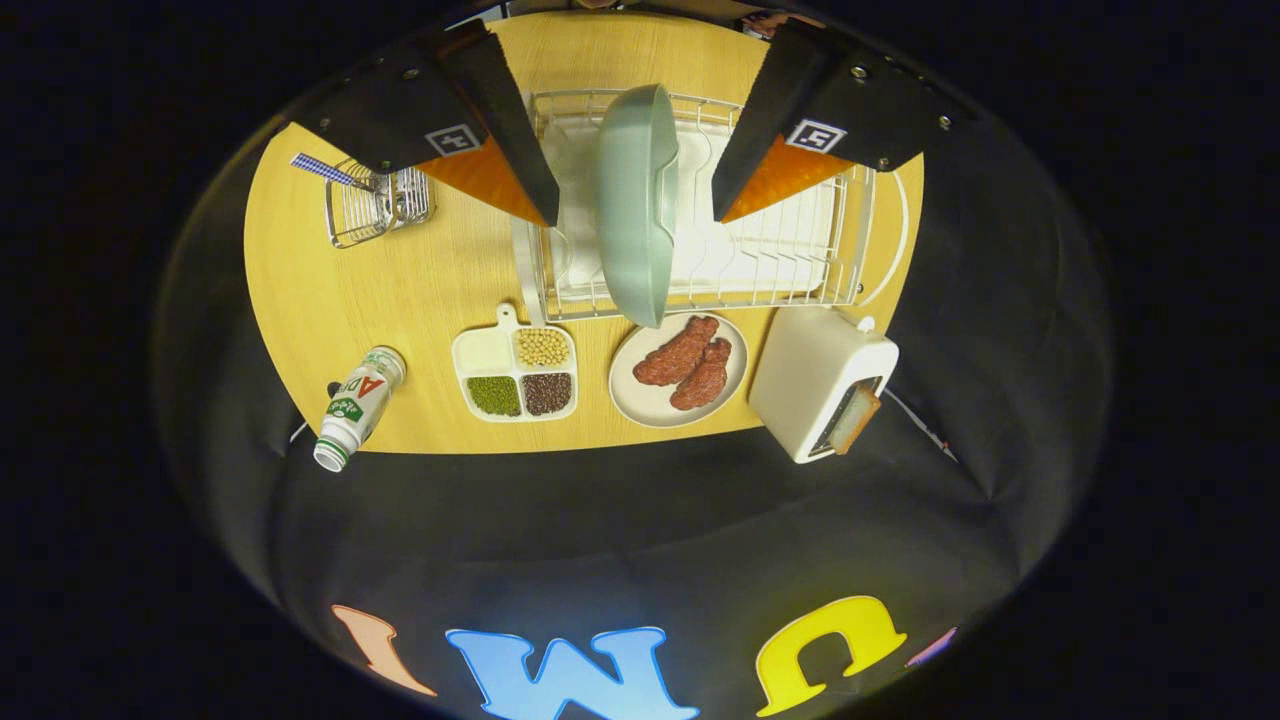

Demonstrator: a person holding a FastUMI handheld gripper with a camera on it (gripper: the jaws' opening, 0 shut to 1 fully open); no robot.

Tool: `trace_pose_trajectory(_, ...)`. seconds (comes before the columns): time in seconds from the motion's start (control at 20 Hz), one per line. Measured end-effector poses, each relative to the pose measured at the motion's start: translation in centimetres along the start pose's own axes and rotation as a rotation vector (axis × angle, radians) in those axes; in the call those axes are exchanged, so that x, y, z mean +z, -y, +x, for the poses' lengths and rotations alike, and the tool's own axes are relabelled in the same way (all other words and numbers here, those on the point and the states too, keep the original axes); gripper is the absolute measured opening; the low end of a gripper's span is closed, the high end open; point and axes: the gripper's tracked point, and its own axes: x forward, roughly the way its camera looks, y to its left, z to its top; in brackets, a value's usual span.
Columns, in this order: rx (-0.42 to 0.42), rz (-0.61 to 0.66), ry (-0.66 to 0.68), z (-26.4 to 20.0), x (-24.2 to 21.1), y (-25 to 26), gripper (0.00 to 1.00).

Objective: Take the plate from the dish rack, then take the spoon from the basket and place it into the plate.

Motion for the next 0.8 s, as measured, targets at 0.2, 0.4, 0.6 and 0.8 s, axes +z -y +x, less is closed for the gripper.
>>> trace_pose_trajectory(0.2,-0.058,0.01,-0.086,2.4,-1.1,0.3,0.95)
trace_pose_trajectory(0.4,-0.115,-0.007,-0.139,4.2,-2.0,1.0,0.94)
trace_pose_trajectory(0.6,-0.163,-0.005,-0.193,5.1,-2.9,1.7,0.3)
trace_pose_trajectory(0.8,-0.182,-0.038,-0.203,4.7,-2.7,1.6,0.28)
